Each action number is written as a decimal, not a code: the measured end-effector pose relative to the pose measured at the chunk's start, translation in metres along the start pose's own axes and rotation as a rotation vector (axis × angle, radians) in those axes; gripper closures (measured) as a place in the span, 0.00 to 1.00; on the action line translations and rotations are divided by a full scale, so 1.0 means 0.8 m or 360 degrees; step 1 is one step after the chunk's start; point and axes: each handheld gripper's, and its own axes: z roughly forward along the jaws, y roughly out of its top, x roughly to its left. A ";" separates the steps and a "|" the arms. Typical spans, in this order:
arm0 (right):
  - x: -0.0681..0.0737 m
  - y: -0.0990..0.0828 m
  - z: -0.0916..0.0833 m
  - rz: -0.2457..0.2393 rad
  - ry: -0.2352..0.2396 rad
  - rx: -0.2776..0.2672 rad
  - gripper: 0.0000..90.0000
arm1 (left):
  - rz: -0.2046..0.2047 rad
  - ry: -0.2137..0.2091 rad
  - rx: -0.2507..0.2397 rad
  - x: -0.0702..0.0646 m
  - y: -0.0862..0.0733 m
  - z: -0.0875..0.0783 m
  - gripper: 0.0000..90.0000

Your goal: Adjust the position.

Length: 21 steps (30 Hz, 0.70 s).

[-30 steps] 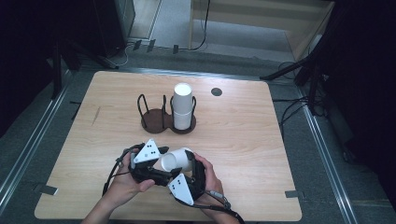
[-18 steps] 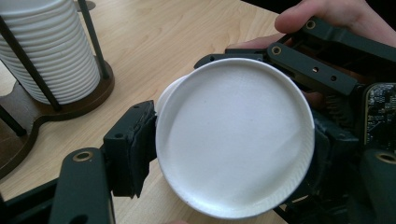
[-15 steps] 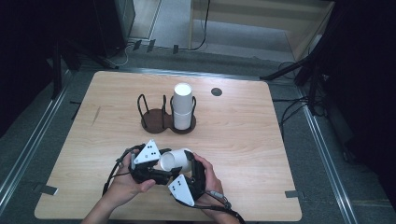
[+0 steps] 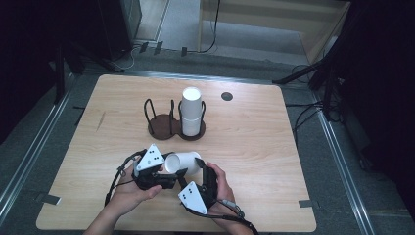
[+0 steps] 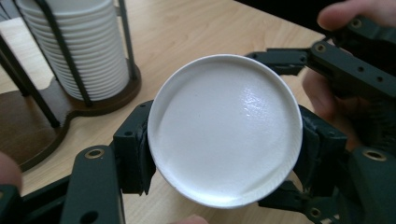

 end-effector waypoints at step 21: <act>-0.020 0.000 0.005 0.0190 -0.0190 0.0110 0.13 | -0.0114 0.0140 -0.0585 0.022 -0.009 -0.022 0.38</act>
